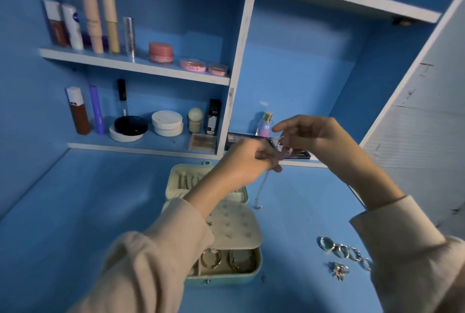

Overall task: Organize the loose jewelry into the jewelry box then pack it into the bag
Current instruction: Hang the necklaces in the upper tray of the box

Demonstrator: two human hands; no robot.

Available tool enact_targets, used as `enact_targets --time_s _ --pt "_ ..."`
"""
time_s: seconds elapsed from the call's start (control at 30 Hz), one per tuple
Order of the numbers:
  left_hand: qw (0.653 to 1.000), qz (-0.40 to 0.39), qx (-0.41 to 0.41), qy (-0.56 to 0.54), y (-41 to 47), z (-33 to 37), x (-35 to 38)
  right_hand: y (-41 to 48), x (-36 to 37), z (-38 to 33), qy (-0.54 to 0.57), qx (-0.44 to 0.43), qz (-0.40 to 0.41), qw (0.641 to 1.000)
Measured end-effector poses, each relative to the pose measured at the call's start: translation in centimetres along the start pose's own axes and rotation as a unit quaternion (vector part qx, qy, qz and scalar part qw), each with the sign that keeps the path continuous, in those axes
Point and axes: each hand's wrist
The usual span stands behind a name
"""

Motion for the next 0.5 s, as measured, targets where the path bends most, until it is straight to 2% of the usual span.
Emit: enact_targets --time_s 0.27,0.5 --pt "0.997 0.055 -0.023 -0.054 -1.0 -0.4 -1.1 -0.3 -0.9 0.6 0.039 -0.010 0.052 0.998" --pt "0.993 -0.009 -0.057 -0.104 -1.7 0.0 -2.3 -0.1 -1.4 1.1 0.095 -0.001 0.099 0.991"
Point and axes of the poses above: each hand's wrist, its own y-axis towards the middle knuckle, its own x-axis out of the palm, z = x × y, and after that the axes turned 7 degrees about -y, right-handed
